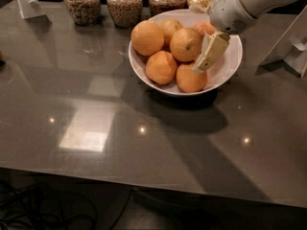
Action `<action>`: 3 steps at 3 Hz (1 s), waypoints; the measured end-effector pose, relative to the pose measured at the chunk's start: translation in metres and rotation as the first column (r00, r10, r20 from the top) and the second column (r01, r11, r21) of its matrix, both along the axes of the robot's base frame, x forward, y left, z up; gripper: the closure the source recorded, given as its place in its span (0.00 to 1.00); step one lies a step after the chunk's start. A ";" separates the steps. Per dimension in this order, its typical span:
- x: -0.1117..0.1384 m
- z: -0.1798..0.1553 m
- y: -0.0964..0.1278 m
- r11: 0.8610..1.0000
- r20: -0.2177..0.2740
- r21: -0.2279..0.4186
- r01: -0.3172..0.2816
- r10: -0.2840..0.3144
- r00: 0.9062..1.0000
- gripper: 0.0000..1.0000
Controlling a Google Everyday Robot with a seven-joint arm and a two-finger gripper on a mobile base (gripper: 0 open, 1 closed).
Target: Pick orange from white bowl
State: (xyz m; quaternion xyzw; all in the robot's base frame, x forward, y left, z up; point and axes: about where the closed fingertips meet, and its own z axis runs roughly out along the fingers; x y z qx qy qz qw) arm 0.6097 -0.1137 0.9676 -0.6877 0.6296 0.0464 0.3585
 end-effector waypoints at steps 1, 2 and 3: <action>0.006 -0.006 -0.004 1.000 0.007 -0.010 -0.015 0.015 1.000 0.15; 0.014 -0.008 -0.006 1.000 0.022 -0.011 -0.022 0.022 1.000 0.21; 0.024 -0.008 -0.003 1.000 0.041 0.000 -0.025 0.025 0.999 0.24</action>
Offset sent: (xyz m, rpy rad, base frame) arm 0.0233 -0.0132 -0.0067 -0.0140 -0.0454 0.0216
